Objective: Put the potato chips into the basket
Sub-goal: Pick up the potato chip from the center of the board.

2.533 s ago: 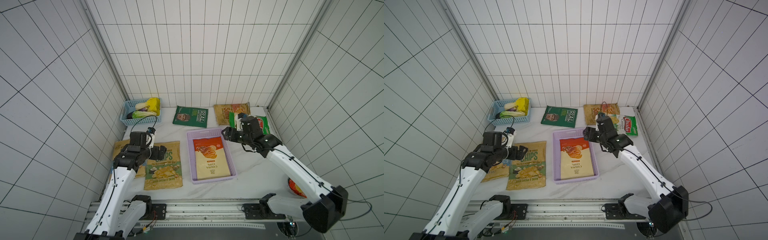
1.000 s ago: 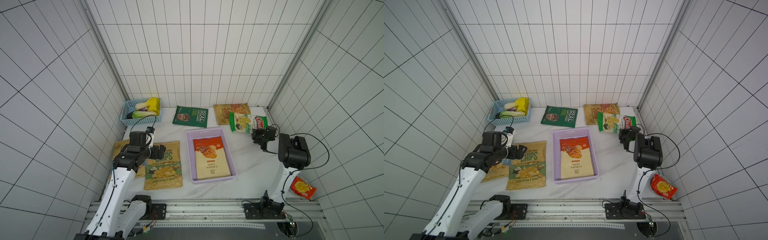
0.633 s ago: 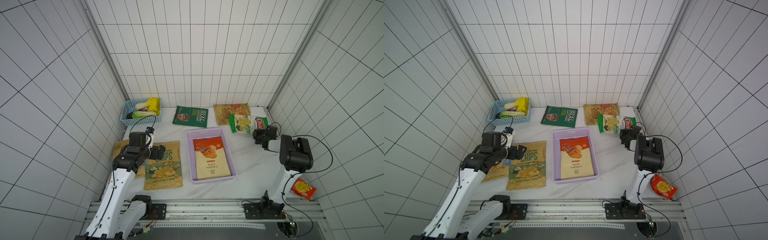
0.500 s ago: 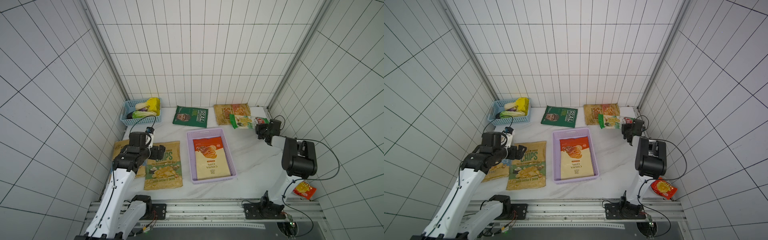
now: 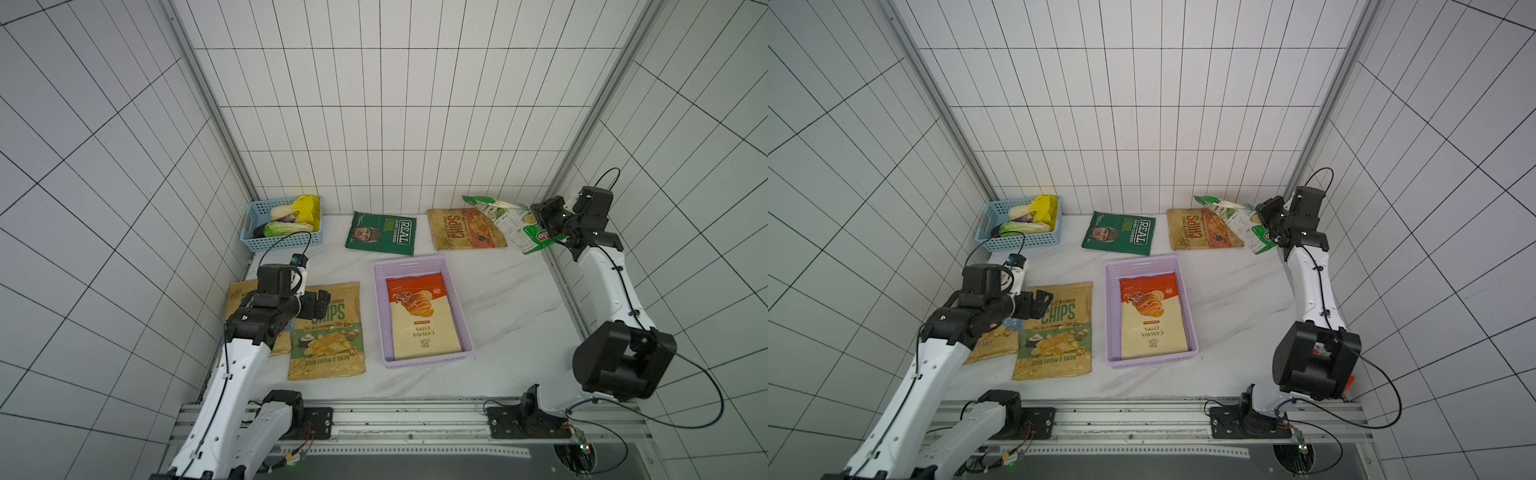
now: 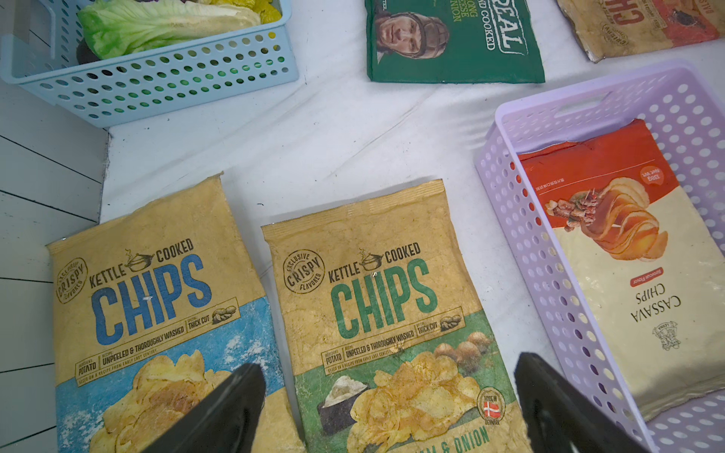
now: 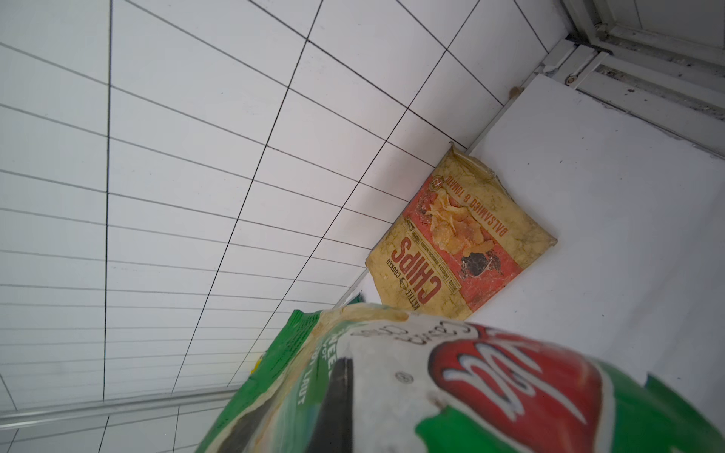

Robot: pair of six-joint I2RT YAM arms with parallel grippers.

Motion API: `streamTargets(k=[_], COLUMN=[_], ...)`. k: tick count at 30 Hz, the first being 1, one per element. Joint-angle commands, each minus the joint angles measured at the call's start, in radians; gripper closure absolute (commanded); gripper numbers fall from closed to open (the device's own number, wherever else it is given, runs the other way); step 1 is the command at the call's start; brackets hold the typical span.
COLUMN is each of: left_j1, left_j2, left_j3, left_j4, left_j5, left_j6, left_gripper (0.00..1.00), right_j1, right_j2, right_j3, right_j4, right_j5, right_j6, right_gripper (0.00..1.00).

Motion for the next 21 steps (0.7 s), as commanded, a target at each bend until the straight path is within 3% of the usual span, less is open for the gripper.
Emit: streamTargets(k=[1, 6, 13, 21], left_j1=[-0.002, -0.002, -0.002, -0.002], left_j2=[-0.009, -0.009, -0.005, -0.005], left_j3=[-0.008, -0.008, -0.006, -0.006], left_j4=[0.019, 0.020, 0.020, 0.020], left_j5=[-0.003, -0.003, -0.002, -0.001], left_j6=[-0.002, -0.002, -0.002, -0.002], left_gripper=[0.02, 0.02, 0.02, 0.02], right_j1=[-0.006, 0.011, 0.110, 0.272], right_j2=[-0.055, -0.102, -0.191, -0.259], right_j3=[0.076, 0.124, 0.146, 0.066], right_j4=[-0.140, -0.244, -0.404, -0.498], right_j5=[-0.117, -0.240, -0.280, -0.320], right_j6=[-0.114, -0.170, -0.302, -0.401], right_gripper=[1.00, 1.00, 1.00, 1.00])
